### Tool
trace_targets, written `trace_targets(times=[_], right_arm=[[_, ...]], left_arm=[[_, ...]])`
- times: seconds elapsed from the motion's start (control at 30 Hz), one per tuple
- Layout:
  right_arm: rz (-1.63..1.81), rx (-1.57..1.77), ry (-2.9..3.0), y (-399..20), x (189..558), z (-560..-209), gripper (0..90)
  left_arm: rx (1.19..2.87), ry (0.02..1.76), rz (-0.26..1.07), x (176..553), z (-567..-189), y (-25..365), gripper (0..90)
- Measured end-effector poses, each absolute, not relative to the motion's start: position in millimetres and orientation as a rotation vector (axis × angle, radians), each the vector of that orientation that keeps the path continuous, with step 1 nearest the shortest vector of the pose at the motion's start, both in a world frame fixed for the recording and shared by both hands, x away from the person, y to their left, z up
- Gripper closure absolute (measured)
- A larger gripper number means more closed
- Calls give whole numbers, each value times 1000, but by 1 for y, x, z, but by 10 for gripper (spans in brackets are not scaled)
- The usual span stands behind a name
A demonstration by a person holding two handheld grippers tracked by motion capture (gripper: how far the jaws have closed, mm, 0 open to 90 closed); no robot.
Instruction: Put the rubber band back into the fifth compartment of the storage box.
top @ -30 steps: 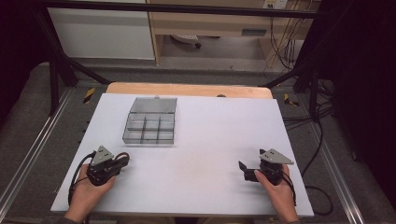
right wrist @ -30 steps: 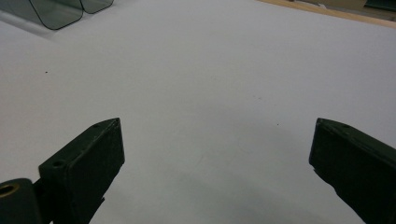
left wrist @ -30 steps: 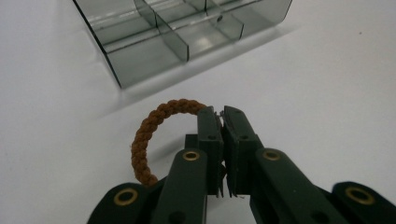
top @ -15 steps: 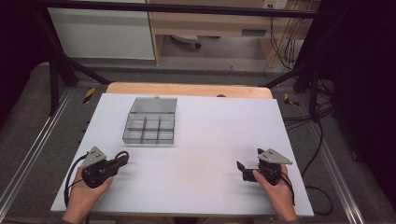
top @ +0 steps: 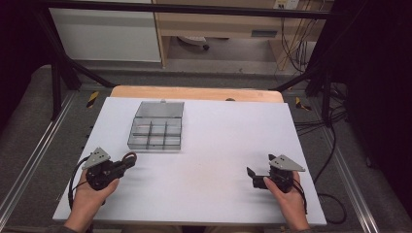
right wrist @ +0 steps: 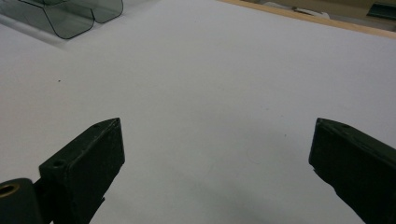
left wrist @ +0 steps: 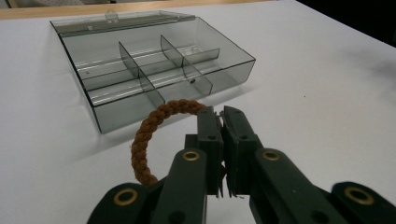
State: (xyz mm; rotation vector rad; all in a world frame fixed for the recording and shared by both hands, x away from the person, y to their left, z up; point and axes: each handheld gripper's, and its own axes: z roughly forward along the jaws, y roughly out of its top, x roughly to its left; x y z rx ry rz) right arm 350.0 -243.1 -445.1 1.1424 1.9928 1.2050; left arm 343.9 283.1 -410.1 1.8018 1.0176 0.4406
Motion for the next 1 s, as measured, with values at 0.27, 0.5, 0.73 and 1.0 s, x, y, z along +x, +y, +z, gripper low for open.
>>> trace_targets(times=[0.27, 0.5, 0.73, 1.0], right_arm=[[1210, 1133, 1994, -243, 349, -444, 38], [1214, 1137, 1985, -245, 350, -443, 38], [1208, 1144, 1978, -248, 349, -442, 37], [1215, 1151, 1974, -250, 349, -442, 37]], left_arm=[[1767, 1031, 440, 355, -397, 282, 858], [1783, 1028, 435, 366, -385, 274, 858], [1755, 1050, 439, 377, -374, 269, 858], [1758, 1038, 443, 386, -366, 267, 858]])
